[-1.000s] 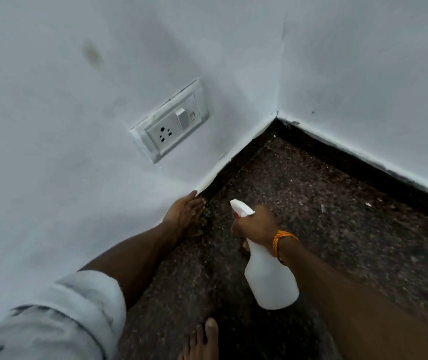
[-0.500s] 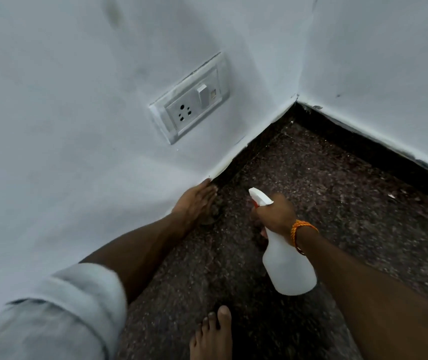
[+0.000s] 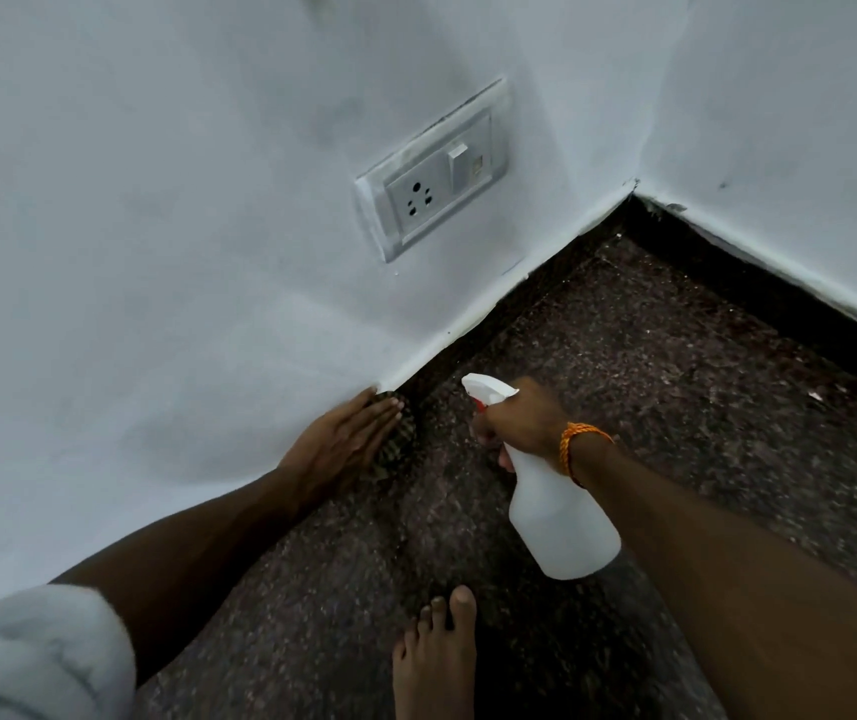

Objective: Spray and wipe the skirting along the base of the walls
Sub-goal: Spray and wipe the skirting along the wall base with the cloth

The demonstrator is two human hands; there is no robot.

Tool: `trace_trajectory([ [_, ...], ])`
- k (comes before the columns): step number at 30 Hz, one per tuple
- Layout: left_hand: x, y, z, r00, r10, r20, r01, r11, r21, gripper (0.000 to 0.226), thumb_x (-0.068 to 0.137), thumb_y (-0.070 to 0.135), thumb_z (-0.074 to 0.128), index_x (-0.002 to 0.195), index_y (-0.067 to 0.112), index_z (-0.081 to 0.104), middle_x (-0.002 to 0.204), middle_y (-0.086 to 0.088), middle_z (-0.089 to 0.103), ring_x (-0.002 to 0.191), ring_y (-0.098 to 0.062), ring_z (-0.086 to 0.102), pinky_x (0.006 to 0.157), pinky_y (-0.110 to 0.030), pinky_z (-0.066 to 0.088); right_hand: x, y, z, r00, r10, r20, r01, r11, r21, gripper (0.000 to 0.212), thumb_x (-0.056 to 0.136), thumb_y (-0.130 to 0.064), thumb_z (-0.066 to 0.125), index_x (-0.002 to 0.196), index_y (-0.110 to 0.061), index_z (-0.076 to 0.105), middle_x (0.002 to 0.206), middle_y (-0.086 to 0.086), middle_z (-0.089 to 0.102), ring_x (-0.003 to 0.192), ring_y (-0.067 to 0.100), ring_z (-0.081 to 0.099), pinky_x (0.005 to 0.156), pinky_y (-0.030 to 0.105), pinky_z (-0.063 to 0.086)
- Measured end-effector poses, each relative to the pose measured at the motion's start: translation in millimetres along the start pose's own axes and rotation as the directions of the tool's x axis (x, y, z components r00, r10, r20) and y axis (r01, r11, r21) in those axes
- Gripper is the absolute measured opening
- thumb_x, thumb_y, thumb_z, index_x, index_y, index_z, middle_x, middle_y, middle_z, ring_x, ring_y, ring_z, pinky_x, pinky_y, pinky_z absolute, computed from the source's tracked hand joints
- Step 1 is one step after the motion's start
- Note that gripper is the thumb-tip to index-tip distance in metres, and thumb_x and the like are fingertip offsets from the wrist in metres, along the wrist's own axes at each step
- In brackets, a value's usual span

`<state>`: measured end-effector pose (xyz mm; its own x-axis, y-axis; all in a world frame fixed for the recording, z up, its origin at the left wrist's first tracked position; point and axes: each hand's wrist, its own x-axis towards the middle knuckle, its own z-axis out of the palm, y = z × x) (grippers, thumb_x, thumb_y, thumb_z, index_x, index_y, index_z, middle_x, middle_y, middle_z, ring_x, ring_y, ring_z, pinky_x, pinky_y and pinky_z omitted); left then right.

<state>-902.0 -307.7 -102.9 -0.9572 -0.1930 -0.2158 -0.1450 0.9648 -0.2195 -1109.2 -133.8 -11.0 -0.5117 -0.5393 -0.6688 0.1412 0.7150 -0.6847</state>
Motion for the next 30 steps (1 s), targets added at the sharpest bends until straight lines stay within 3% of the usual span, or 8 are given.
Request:
trace_trajectory([
  [1, -30.3, 58.6, 32.2, 0.973, -0.228, 0.02, 0.225, 0.933, -0.28, 0.048, 0.091, 0.04, 0.047, 0.137, 0.026, 0.051, 0.162, -0.012, -0.001, 0.11, -0.025, 0.064, 0.115, -0.065, 0.012, -0.1, 0.7, 2.7, 1.0, 0.002, 0.01, -0.002, 1.0, -0.008, 0.025, 0.077, -0.007, 0.071, 0.099, -0.002, 0.058, 0.075, 0.015, 0.07, 0.048, 0.023, 0.06, 0.057, 0.037, 0.057],
  [2, -52.4, 104.7, 57.3, 0.892, -0.43, 0.14, 0.438, 0.745, -0.503, 0.038, 0.087, 0.038, 0.05, 0.123, 0.031, 0.057, 0.16, -0.008, 0.023, 0.087, -0.021, 0.07, 0.096, -0.062, 0.045, 1.2, 2.3, 3.5, 1.0, 0.006, 0.008, -0.006, 1.0, -0.008, 0.03, 0.078, -0.007, 0.072, 0.104, -0.002, 0.059, 0.073, 0.014, 0.069, 0.048, 0.023, 0.06, 0.055, 0.036, 0.057],
  [4, -72.0, 173.4, 74.6, 0.776, -0.463, 0.429, 0.592, 0.3, -0.748, 0.031, 0.086, 0.033, 0.043, 0.114, 0.029, 0.055, 0.115, -0.003, 0.071, 0.069, -0.024, 0.071, 0.059, -0.043, 0.055, 6.1, 5.4, 3.8, 1.0, 0.014, 0.002, -0.014, 1.0, -0.003, 0.039, 0.077, -0.007, 0.072, 0.115, -0.001, 0.061, 0.076, 0.019, 0.07, 0.046, 0.024, 0.059, 0.053, 0.036, 0.055],
  [5, -70.8, 178.3, 66.5, 0.755, -0.49, 0.435, 0.607, 0.273, -0.746, 0.031, 0.086, 0.032, 0.041, 0.112, 0.028, 0.057, 0.098, -0.004, 0.074, 0.067, -0.026, 0.071, 0.055, -0.04, 0.054, 8.5, 6.9, 3.0, 1.0, 0.021, 0.003, -0.021, 1.0, 0.004, 0.043, 0.077, -0.006, 0.072, 0.119, -0.001, 0.062, 0.08, 0.022, 0.071, 0.047, 0.026, 0.059, 0.055, 0.037, 0.055],
  [8, -62.2, 155.4, 48.3, 0.735, -0.593, 0.329, 0.654, 0.49, -0.577, 0.033, 0.087, 0.032, 0.041, 0.108, 0.026, 0.065, 0.09, -0.005, 0.074, 0.068, -0.027, 0.071, 0.055, -0.04, 0.055, 12.7, 8.6, 1.0, 0.999, 0.036, -0.006, -0.036, 0.999, -0.016, 0.045, 0.079, -0.008, 0.071, 0.122, -0.001, 0.059, 0.079, 0.022, 0.07, 0.051, 0.028, 0.061, 0.057, 0.039, 0.056],
  [13, -56.6, 164.9, 43.7, 0.687, -0.601, 0.409, 0.699, 0.391, -0.598, 0.046, 0.104, 0.027, 0.017, 0.107, 0.024, 0.062, 0.087, -0.002, 0.073, 0.067, -0.022, 0.071, 0.052, -0.037, 0.055, 14.3, 11.0, 4.7, 0.999, 0.035, 0.021, -0.033, 0.998, -0.053, 0.044, 0.076, -0.009, 0.075, 0.114, 0.0, 0.055, 0.077, 0.018, 0.068, 0.049, 0.026, 0.061, 0.052, 0.033, 0.054],
  [20, -62.3, 160.1, 36.5, 0.714, -0.555, 0.427, 0.675, 0.385, -0.629, 0.032, 0.087, 0.031, 0.043, 0.109, 0.024, 0.065, 0.092, -0.004, 0.073, 0.072, -0.024, 0.072, 0.051, -0.038, 0.054, 10.2, 8.4, 14.9, 1.0, 0.021, -0.003, -0.021, 0.995, -0.101, 0.049, 0.078, -0.011, 0.074, 0.122, -0.001, 0.055, 0.083, 0.019, 0.069, 0.051, 0.025, 0.063, 0.051, 0.033, 0.055],
  [30, -76.1, 181.9, 21.2, 0.763, -0.397, 0.51, 0.639, 0.582, -0.503, 0.041, 0.082, 0.031, 0.039, 0.11, 0.022, 0.067, 0.09, -0.006, 0.074, 0.066, -0.025, 0.071, 0.047, -0.039, 0.053, -12.2, -12.8, 39.0, 0.981, -0.017, 0.191, 0.068, 0.961, -0.267, 0.025, 0.075, -0.005, 0.07, 0.098, 0.002, 0.072, 0.043, 0.002, 0.062, 0.039, 0.022, 0.059, 0.046, 0.025, 0.05],
])
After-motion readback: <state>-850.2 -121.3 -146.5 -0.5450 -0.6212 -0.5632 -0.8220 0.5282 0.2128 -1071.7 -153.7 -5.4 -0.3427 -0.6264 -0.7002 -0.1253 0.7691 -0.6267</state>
